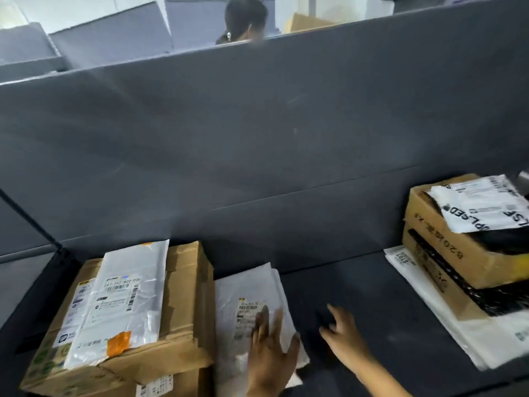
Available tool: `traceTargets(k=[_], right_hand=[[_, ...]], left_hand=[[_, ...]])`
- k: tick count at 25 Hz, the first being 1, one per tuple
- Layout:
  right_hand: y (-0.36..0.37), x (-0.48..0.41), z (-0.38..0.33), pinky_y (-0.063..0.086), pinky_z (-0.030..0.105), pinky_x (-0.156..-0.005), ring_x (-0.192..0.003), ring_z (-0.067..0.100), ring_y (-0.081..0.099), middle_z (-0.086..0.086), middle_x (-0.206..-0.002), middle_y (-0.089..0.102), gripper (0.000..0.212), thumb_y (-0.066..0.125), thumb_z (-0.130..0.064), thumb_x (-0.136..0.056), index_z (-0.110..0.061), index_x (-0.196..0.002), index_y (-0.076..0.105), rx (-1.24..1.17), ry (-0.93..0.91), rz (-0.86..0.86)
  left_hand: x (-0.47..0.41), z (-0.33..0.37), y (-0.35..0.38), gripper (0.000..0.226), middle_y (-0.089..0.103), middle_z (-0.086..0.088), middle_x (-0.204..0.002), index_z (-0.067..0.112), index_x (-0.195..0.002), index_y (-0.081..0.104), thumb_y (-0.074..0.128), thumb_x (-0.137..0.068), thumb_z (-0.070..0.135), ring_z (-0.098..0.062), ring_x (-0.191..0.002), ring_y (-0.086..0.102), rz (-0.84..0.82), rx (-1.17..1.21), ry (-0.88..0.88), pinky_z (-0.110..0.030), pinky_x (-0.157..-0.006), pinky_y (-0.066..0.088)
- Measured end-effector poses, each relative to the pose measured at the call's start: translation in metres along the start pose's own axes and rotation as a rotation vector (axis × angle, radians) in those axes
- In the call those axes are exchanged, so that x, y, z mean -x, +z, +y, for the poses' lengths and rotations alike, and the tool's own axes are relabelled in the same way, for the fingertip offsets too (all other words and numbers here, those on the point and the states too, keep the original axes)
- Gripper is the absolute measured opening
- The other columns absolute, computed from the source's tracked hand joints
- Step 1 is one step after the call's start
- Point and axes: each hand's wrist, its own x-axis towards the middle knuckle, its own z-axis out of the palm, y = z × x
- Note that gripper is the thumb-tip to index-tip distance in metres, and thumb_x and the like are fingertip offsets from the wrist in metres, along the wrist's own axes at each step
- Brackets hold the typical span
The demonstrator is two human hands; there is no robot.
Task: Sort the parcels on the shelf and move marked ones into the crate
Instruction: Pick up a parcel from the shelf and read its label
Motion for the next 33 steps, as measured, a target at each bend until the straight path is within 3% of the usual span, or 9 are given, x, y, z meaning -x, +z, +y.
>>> traceTargets(k=[2, 5, 9, 14, 19, 22, 27, 30, 33], right_hand=[[-0.051, 0.011, 0.003, 0.031, 0.035, -0.113, -0.139, 0.022, 0.03, 0.006, -0.151, 0.013, 0.062, 0.052, -0.017, -0.093, -0.016, -0.147, 0.021, -0.007, -0.019, 0.121], [-0.125, 0.039, 0.006, 0.038, 0.033, -0.106, -0.132, 0.022, 0.039, 0.008, -0.146, 0.025, 0.059, 0.055, -0.012, -0.09, -0.013, -0.143, 0.029, -0.013, -0.078, 0.386], [-0.201, 0.081, 0.013, 0.039, 0.023, -0.096, -0.118, 0.008, 0.044, -0.007, -0.135, 0.033, 0.052, 0.054, -0.017, -0.091, -0.019, -0.139, 0.036, 0.035, -0.169, 0.664], [-0.253, 0.075, 0.01, 0.043, 0.031, -0.099, -0.117, 0.01, 0.047, 0.0, -0.133, 0.042, 0.047, 0.056, -0.016, -0.09, -0.017, -0.135, 0.042, 0.003, -0.179, 0.857], [-0.296, 0.037, -0.014, 0.038, 0.038, -0.107, -0.13, 0.018, 0.042, 0.005, -0.14, 0.043, 0.047, 0.055, -0.02, -0.091, -0.016, -0.136, 0.042, -0.068, -0.13, 0.947], [-0.316, 0.012, -0.033, 0.036, 0.039, -0.106, -0.132, 0.025, 0.04, 0.008, -0.145, 0.04, 0.051, 0.051, -0.028, -0.093, -0.014, -0.14, 0.037, -0.028, 0.041, 0.919], [-0.325, -0.006, -0.045, 0.043, 0.032, -0.081, -0.108, 0.028, 0.057, 0.01, -0.126, 0.058, 0.042, 0.052, -0.029, -0.092, -0.013, -0.13, 0.045, -0.033, 0.171, 0.837], [-0.322, -0.009, -0.04, 0.052, 0.044, -0.084, -0.092, 0.026, 0.063, 0.009, -0.109, 0.062, 0.025, 0.061, -0.025, -0.087, -0.018, -0.107, 0.049, -0.132, 0.157, 0.843], [-0.31, -0.005, -0.041, 0.052, 0.045, -0.088, -0.097, 0.023, 0.059, 0.006, -0.11, 0.056, 0.022, 0.063, -0.011, -0.084, -0.016, -0.1, 0.049, -0.283, 0.045, 0.837]], left_hand=[[-0.012, 0.046, 0.003, 0.091, -0.005, 0.006, -0.161, 0.042, -0.148, 0.001, 0.012, -0.069, 0.085, -0.013, -0.148, -0.005, -0.019, -0.022, 0.113, -0.032, -0.12, 0.006], [-0.022, 0.115, 0.012, 0.091, -0.003, 0.005, -0.161, 0.037, -0.149, 0.006, 0.017, -0.071, 0.083, -0.014, -0.148, -0.004, -0.079, 0.011, 0.246, -0.032, -0.121, 0.009], [-0.03, 0.193, 0.03, 0.073, 0.001, 0.006, -0.161, 0.036, -0.15, 0.01, 0.035, -0.087, 0.064, -0.013, -0.148, -0.002, -0.15, 0.061, 0.428, -0.032, -0.12, 0.007], [-0.054, 0.257, 0.029, 0.068, 0.002, 0.009, -0.16, 0.036, -0.149, 0.013, 0.044, -0.091, 0.054, -0.011, -0.148, -0.003, -0.198, 0.133, 0.556, -0.032, -0.119, 0.005], [-0.092, 0.302, 0.024, 0.068, 0.012, 0.009, -0.159, 0.034, -0.149, 0.016, 0.047, -0.091, 0.05, -0.011, -0.148, 0.005, -0.308, 0.338, 0.538, -0.037, -0.12, 0.014], [-0.109, 0.322, 0.028, 0.064, 0.021, 0.008, -0.157, 0.034, -0.15, 0.017, 0.045, -0.094, 0.045, -0.014, -0.146, 0.018, -0.48, 0.598, 0.39, -0.04, -0.119, 0.022], [-0.125, 0.329, 0.041, 0.056, 0.034, 0.01, -0.151, 0.034, -0.146, 0.029, 0.047, -0.092, 0.036, -0.013, -0.142, 0.029, -0.576, 0.754, 0.32, -0.04, -0.117, 0.027], [-0.124, 0.323, 0.039, 0.056, 0.04, 0.011, -0.148, 0.034, -0.144, 0.034, 0.05, -0.091, 0.029, -0.011, -0.139, 0.034, -0.585, 0.806, 0.317, -0.039, -0.116, 0.029], [-0.117, 0.318, 0.026, 0.052, 0.051, 0.005, -0.14, 0.023, -0.141, 0.041, 0.05, -0.092, 0.008, -0.012, -0.13, 0.047, -0.549, 0.938, 0.286, -0.032, -0.109, 0.039]])
